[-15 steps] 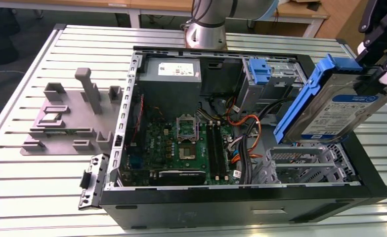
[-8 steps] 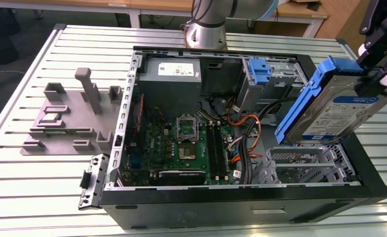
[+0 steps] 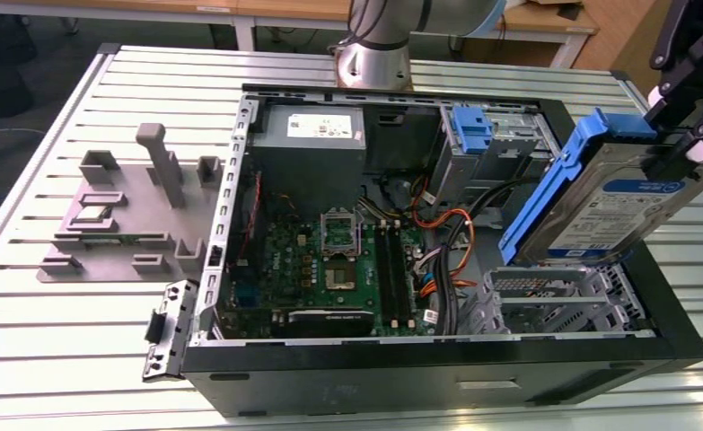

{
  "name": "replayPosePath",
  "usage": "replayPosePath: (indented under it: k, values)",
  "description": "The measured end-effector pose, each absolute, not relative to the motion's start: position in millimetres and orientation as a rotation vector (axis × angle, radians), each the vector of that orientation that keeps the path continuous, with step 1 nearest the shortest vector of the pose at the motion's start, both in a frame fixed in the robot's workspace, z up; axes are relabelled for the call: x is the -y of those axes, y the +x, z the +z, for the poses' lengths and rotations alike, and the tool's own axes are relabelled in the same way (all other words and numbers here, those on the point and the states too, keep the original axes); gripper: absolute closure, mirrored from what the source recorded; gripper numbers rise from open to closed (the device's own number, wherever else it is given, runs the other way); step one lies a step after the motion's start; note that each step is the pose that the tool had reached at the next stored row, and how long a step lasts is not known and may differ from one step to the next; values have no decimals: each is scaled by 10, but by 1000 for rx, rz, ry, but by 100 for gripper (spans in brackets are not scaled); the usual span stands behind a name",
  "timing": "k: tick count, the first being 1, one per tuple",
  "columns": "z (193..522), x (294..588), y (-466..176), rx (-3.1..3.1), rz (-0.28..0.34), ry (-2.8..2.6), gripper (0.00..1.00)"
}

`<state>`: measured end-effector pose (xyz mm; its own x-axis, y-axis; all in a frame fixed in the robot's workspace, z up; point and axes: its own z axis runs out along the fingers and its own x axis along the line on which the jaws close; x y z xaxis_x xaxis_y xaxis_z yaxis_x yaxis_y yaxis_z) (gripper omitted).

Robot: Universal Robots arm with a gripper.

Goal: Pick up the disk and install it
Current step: 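Pick up the disk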

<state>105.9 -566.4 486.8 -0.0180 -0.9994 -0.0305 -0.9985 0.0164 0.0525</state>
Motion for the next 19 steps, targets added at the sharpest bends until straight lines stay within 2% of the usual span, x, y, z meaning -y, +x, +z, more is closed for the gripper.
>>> replayPosePath:
  k: [19]
  values:
    - [4790,5711,1108,2229,-92,2191,65]
